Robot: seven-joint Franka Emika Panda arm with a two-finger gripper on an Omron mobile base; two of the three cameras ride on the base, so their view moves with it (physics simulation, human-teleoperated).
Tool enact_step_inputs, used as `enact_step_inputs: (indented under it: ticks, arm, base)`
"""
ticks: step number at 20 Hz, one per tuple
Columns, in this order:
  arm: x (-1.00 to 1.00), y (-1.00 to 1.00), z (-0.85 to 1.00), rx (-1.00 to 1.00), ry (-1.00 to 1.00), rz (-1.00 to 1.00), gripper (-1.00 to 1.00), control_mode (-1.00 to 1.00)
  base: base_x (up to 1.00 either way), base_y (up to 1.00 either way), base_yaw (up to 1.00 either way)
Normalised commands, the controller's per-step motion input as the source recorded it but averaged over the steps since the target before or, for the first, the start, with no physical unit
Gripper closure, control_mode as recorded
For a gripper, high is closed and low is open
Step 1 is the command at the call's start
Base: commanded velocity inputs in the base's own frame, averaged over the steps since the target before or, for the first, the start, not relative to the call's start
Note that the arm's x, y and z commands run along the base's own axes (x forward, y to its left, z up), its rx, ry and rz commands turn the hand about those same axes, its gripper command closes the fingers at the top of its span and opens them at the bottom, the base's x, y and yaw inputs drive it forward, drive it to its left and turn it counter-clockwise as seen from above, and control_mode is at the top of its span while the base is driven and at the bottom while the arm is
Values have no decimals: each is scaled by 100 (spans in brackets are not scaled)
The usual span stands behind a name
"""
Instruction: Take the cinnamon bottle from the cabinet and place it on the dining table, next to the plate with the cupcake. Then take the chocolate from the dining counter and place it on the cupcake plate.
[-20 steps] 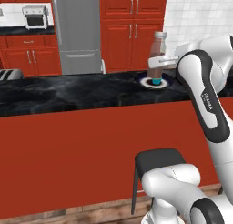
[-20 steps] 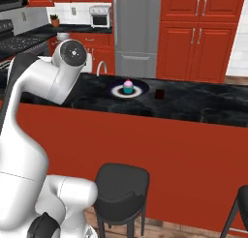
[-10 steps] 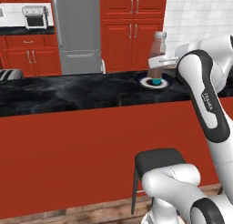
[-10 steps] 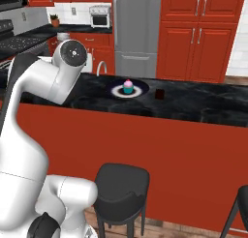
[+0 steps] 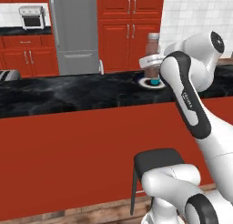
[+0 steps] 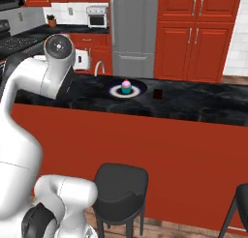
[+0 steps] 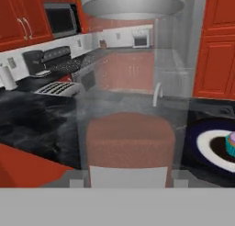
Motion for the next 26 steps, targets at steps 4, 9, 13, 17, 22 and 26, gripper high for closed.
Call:
enact_step_inputs:
  ticks: [4, 9, 13, 17, 22, 26]
  arm:
    - [57, 34, -17, -25, 3, -43, 100, -100]
    - [55, 23, -20, -19, 1, -41, 100, -100]
    - [32, 30, -34, -3, -3, -50, 100, -100]
    - [16, 19, -31, 0, -12, -57, 100, -100]
    - [7, 4, -9, 7, -14, -37, 100, -100]
    - [2, 3, -10, 7, -12, -11, 100, -100]
  base:
    - [0, 0, 0]
    - [0, 0, 0]
    - [0, 0, 0]
    - [0, 0, 0]
    - [0, 0, 0]
    - [0, 0, 0]
